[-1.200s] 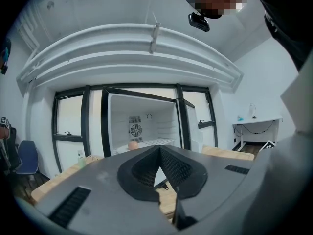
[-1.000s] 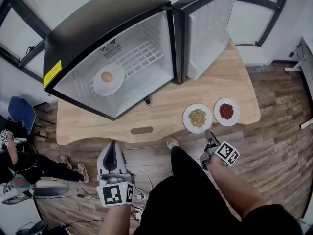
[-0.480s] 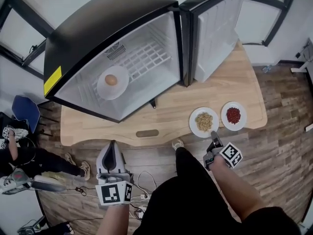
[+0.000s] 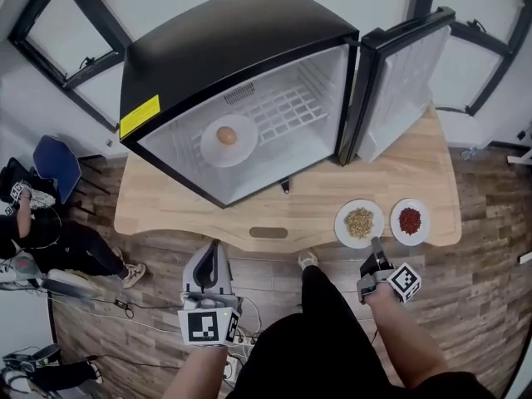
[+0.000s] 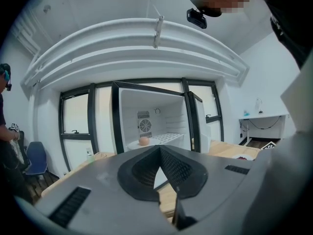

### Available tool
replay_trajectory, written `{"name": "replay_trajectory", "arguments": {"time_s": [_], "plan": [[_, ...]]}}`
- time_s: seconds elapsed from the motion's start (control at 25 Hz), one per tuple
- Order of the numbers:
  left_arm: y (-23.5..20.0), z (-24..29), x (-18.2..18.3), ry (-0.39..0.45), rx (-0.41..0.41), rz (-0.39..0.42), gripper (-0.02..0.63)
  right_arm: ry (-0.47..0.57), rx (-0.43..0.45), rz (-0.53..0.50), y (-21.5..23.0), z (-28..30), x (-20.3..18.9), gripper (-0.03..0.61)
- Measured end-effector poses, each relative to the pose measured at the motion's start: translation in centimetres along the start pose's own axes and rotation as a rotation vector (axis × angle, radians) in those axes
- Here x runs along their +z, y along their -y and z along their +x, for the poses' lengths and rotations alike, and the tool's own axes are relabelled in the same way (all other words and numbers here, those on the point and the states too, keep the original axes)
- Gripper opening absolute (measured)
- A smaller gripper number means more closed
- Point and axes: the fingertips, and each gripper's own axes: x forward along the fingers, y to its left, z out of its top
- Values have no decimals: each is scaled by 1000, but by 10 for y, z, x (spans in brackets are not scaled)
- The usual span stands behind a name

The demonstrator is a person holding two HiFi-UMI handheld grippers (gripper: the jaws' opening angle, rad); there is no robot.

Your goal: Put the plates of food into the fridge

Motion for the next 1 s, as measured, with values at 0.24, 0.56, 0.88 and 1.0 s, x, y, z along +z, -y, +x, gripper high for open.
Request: {"name": "replay_trajectory", "arguments": {"time_s": [0.24, 0.56, 0.88, 1.0], "plan": [[-5, -13, 7, 16, 10, 0, 5, -16, 28, -11, -15, 3, -4, 32], [-17, -26, 3, 8, 33, -4, 4, -2, -36, 13, 2, 0, -10, 31], [-22, -31, -7, -16, 30, 4, 5, 34, -65, 42, 27, -5, -16, 32], [-25, -31, -10, -23, 32, 6, 5, 20, -48, 75, 33, -1, -23, 34]]}}
